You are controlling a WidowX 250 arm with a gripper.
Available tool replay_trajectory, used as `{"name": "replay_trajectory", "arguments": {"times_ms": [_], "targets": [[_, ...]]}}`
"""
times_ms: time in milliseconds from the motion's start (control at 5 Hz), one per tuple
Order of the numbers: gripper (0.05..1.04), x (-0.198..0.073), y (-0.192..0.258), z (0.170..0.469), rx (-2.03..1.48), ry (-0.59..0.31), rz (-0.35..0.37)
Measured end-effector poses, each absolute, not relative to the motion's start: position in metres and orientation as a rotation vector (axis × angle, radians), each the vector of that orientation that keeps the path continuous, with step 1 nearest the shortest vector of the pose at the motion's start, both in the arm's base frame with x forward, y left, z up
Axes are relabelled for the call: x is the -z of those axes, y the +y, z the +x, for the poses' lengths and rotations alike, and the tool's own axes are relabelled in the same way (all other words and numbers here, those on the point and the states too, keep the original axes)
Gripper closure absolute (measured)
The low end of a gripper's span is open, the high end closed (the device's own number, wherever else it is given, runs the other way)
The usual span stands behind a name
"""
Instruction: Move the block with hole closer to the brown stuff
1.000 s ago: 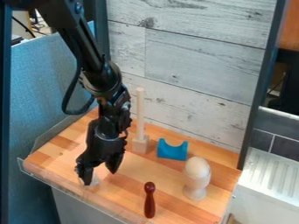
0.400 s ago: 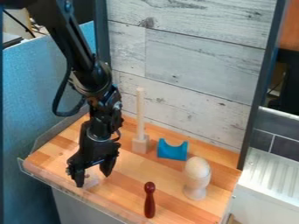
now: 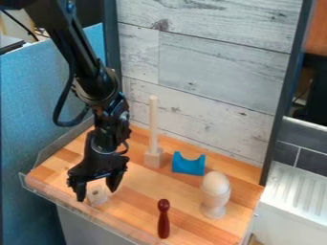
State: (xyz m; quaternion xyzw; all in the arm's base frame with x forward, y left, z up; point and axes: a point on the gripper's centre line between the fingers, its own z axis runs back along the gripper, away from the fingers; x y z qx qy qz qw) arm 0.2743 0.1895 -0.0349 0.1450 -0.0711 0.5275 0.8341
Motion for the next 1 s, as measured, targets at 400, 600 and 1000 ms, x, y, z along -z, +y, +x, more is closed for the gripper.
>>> {"name": "replay_trajectory", "arguments": {"times_ms": [400, 600, 1000], "targets": [[0.254, 0.0359, 0.1899, 0.2799, -1.008, -0.166, 0.293], [0.563, 0.0377, 0.1876, 0.2813, -0.996, -0.164, 0.272], [0.403, 0.0385, 0.1932, 0.2785, -1.05, -0.159, 0.276]]}}
